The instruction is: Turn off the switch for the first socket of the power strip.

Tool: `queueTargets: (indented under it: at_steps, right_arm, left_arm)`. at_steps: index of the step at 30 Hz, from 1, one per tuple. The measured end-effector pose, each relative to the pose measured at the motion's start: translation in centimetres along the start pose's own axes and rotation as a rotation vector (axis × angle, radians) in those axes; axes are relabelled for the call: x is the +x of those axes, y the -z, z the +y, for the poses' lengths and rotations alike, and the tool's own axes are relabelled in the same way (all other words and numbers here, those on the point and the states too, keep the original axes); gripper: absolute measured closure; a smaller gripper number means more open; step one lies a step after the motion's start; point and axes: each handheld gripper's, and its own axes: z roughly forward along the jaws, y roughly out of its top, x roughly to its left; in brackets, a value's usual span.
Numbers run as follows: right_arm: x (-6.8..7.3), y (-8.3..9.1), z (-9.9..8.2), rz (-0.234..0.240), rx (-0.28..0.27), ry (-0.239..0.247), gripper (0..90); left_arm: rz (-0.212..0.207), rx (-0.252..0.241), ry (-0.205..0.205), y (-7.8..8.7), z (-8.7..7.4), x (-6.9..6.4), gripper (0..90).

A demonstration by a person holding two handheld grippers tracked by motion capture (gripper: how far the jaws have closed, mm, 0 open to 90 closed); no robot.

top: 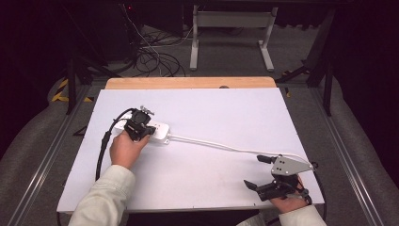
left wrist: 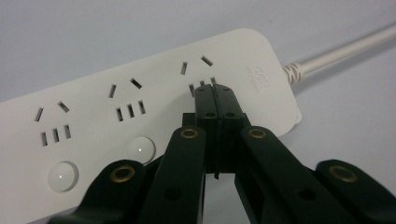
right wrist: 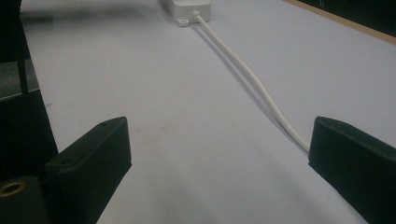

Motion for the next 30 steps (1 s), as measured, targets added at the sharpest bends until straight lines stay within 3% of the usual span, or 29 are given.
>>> queueTargets:
  at_steps: [3, 11, 21, 26, 27, 30]
  right_arm:
    - [0.0, 0.0, 0.0, 0.0, 0.0, 0.0, 6.1]
    - [0.0, 0.0, 0.0, 0.001, 0.002, -0.001, 6.1]
    - [-0.1, 0.0, -0.1, 0.004, 0.006, -0.004, 6.1]
    - [-0.2, 0.1, -0.1, 0.003, 0.002, -0.005, 6.1]
    - [-0.3, 0.2, -0.1, 0.001, -0.006, -0.01, 6.1]
    - [-0.3, 0.2, -0.1, -0.002, -0.004, -0.009, 6.1]
  left_arm:
    - [0.013, 0.001, -0.002, 0.0, 0.0, 0.0, 90.0]
    - [-0.003, 0.005, 0.001, 0.0, 0.0, 0.1, 90.0]
    - [0.023, 0.014, 0.0, -0.1, 0.1, -0.3, 90.0]
    - [0.042, -0.01, 0.014, 0.2, 0.0, -0.2, 90.0]
    - [0.017, -0.027, 0.029, 0.5, -0.1, -0.1, 90.0]
    - [0.001, -0.055, 0.03, 1.2, 0.1, -0.2, 90.0]
